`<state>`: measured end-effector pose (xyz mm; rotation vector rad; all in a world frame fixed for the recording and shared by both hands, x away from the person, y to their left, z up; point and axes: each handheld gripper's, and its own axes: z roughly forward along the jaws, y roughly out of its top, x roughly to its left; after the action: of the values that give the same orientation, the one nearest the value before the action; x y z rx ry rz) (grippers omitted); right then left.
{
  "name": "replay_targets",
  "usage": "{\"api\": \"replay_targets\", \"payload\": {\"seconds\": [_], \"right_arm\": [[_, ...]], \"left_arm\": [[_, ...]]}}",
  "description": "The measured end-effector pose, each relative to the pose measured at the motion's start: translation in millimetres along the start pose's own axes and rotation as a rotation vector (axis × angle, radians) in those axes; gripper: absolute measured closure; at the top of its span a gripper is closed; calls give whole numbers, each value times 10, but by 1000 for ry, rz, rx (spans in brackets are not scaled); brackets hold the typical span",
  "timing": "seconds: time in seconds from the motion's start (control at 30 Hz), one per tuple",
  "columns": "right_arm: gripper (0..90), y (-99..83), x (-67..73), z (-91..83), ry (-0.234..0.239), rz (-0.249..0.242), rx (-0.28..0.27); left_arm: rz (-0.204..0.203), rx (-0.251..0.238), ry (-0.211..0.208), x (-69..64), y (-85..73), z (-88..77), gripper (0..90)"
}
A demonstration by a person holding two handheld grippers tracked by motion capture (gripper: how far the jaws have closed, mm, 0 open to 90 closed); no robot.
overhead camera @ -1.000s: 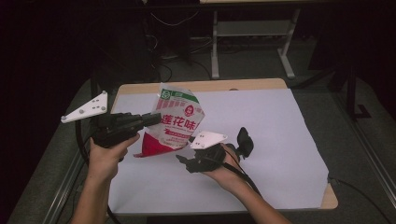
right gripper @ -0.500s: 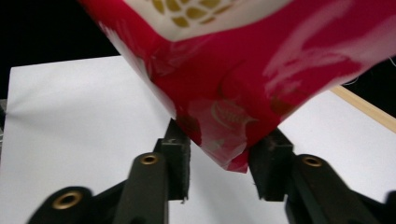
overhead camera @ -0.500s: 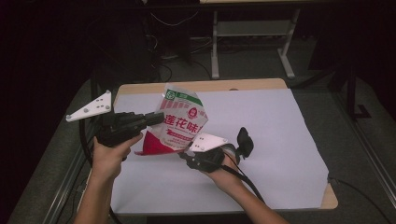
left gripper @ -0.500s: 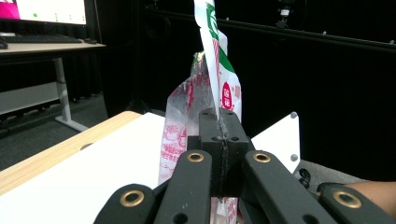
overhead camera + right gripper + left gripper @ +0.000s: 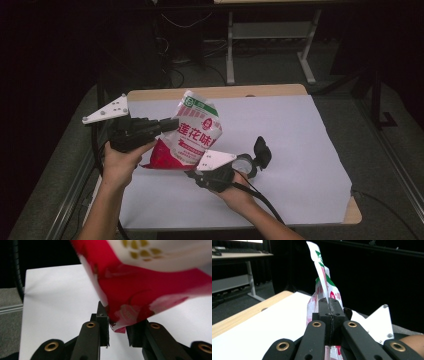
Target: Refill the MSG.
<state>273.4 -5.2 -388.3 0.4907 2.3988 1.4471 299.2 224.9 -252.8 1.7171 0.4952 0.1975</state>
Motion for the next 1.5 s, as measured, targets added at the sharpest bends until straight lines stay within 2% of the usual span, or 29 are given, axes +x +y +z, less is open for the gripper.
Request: {"api": "replay_targets", "payload": {"seconds": [0.23, 0.37, 0.53, 0.63, 1.07, 1.2, 1.23, 1.3, 1.5], "right_arm": [[757, -23, 87, 5, 26, -27, -10], [759, -33, 116, -9, 33, -34, -18], [761, -38, 142, -7, 47, -50, -15], [764, -35, 175, -5, 38, -71, -12], [767, -30, 242, 5, 53, -70, -15], [767, -26, 256, -15, 52, -63, -31], [767, -24, 267, -18, 40, -66, -29], [768, -38, 255, -22, 34, -55, -28], [768, -58, 248, -31, 12, -46, -7]], "left_arm": [[0, 70, 4, 7, 83, 147, 900], [16, 122, 8, -5, 142, 229, 900], [25, 186, -12, 15, 187, 342, 900], [38, 220, -23, 16, 215, 401, 900], [90, 348, -42, -47, 298, 653, 900], [98, 362, -67, -69, 314, 742, 900], [109, 369, -66, -79, 319, 763, 900], [102, 365, -76, -89, 318, 798, 900], [110, 395, -104, -93, 306, 916, 900]]}}
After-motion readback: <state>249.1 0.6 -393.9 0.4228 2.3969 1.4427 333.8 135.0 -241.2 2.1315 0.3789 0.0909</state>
